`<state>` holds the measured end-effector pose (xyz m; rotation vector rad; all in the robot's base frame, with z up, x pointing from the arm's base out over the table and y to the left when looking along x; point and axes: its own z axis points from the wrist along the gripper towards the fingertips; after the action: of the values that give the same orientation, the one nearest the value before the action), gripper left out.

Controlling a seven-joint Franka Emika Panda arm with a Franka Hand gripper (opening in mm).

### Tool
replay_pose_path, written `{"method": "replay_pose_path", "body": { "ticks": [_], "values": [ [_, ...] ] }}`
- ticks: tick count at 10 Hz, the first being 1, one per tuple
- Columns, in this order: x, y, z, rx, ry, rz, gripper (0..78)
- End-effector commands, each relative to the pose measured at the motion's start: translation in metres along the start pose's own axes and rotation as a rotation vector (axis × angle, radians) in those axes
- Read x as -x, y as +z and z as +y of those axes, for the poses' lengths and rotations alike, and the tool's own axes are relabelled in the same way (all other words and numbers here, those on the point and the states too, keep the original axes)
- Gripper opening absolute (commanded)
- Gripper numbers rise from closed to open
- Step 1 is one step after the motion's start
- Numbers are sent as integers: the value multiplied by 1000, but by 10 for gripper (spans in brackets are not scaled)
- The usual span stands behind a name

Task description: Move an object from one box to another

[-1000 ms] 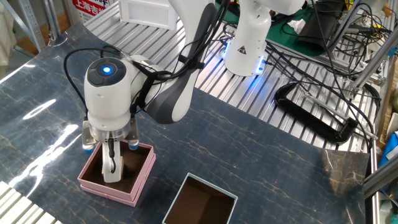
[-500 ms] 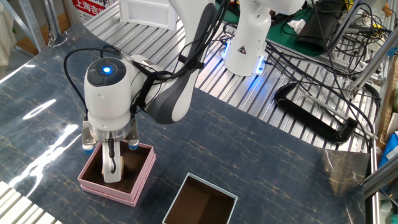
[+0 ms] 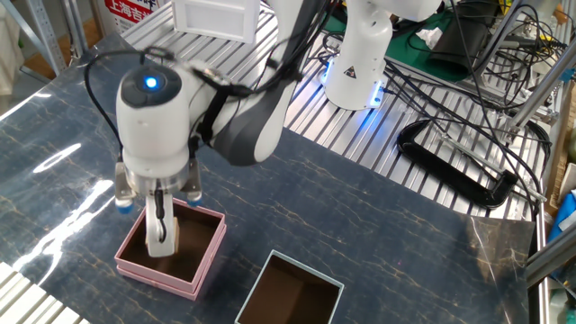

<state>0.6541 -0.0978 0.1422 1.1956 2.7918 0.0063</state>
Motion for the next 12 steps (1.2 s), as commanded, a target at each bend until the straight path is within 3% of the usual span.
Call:
{"method": "replay_pose_path", "body": {
  "ticks": [1,3,4,5,6,9,12],
  "values": [
    [2,-54,7,-1,-21,-5,18],
    [-3,-76,6,5,-39,-5,18],
    [-5,-79,6,6,-43,-4,18],
    [-13,-95,8,12,-54,4,18],
    [-15,-98,9,12,-56,3,18],
    [-40,-117,16,14,-44,8,18],
    [-52,-125,18,23,-48,17,18]
  ]
}}
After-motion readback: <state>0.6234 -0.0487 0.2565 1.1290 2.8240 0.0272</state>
